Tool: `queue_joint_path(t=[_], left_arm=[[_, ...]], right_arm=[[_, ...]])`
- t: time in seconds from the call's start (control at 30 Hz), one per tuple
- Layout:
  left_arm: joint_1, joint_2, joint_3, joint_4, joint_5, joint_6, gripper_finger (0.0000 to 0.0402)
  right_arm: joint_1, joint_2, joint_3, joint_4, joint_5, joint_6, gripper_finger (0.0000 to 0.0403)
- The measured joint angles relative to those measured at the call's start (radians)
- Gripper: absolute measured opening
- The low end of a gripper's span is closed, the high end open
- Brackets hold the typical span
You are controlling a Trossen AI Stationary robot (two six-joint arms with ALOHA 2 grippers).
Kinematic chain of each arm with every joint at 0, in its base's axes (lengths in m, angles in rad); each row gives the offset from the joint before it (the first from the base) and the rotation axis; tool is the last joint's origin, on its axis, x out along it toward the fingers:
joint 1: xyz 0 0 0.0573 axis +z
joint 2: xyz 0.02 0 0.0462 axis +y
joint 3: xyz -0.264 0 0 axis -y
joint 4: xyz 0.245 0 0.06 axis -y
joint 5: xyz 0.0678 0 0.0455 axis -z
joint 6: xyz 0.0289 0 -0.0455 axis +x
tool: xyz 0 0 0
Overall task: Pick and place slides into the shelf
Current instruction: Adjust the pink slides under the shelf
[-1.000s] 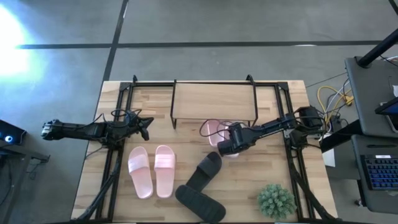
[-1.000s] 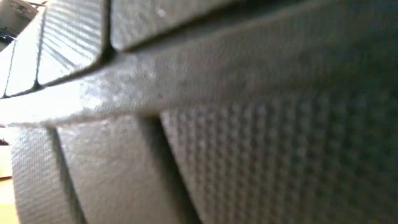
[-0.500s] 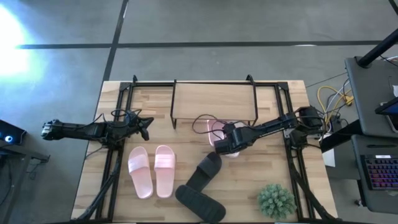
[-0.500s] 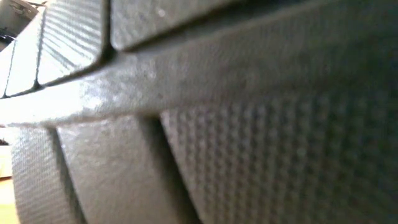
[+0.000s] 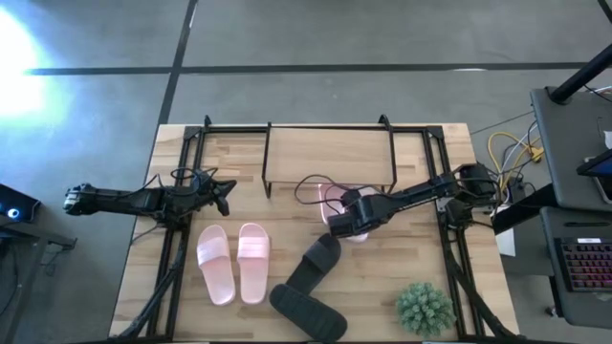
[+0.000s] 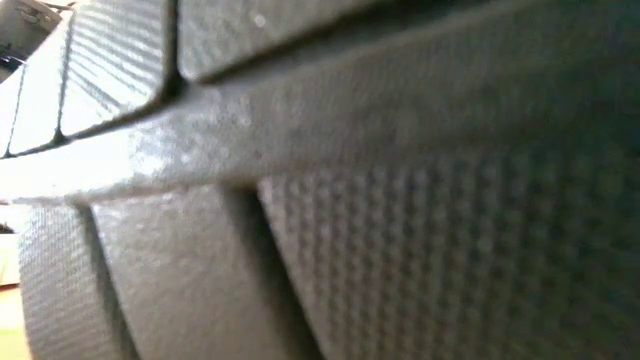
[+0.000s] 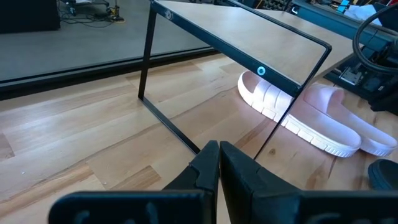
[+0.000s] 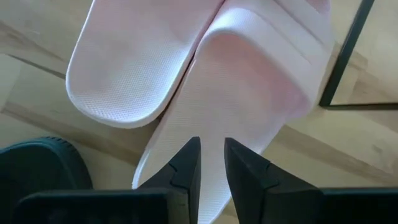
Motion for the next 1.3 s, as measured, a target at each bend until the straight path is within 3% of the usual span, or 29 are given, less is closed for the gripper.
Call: queue_joint_path(t=[0.3, 0.5, 0.57, 0.7, 0.83, 1.0, 1.13, 1.3], left_arm=[[0.0, 0.0, 0.0, 0.001, -0.004, 0.0, 0.0], [0.0, 0.0, 0.0, -0.001, -0.003, 0.0, 0.0], [0.0, 0.005, 0.0, 0.003, -0.003, 0.0, 0.0], [0.0, 0.011, 0.0, 0.002, -0.002, 0.0, 0.0], [0.0, 0.011, 0.0, 0.0, -0.002, 0.0, 0.0], [0.0, 0.011, 0.0, -0.001, -0.002, 0.0, 0.0], [0.0, 0.011, 0.0, -0.001, -0.002, 0.0, 0.0], [0.0, 0.011, 0.0, -0.002, 0.001, 0.0, 0.0]], right_arm=[[0.007, 0.026, -0.019, -0.088, 0.042, 0.038, 0.0069], [0.011, 0.024, -0.034, -0.034, 0.093, -0.138, 0.0087], [0.004, 0.027, -0.036, -0.039, 0.043, -0.177, 0.0088], [-0.004, 0.021, -0.036, -0.04, -0.171, -0.167, 0.007], [0.051, -0.002, -0.03, -0.031, -0.327, -0.113, 0.0045], [0.099, 0.009, -0.039, 0.105, -0.416, -0.034, 0.0022], [0.108, 0.045, -0.044, 0.22, -0.354, 0.025, 0.0017], [0.095, 0.064, -0.044, 0.206, -0.257, 0.066, 0.0017]])
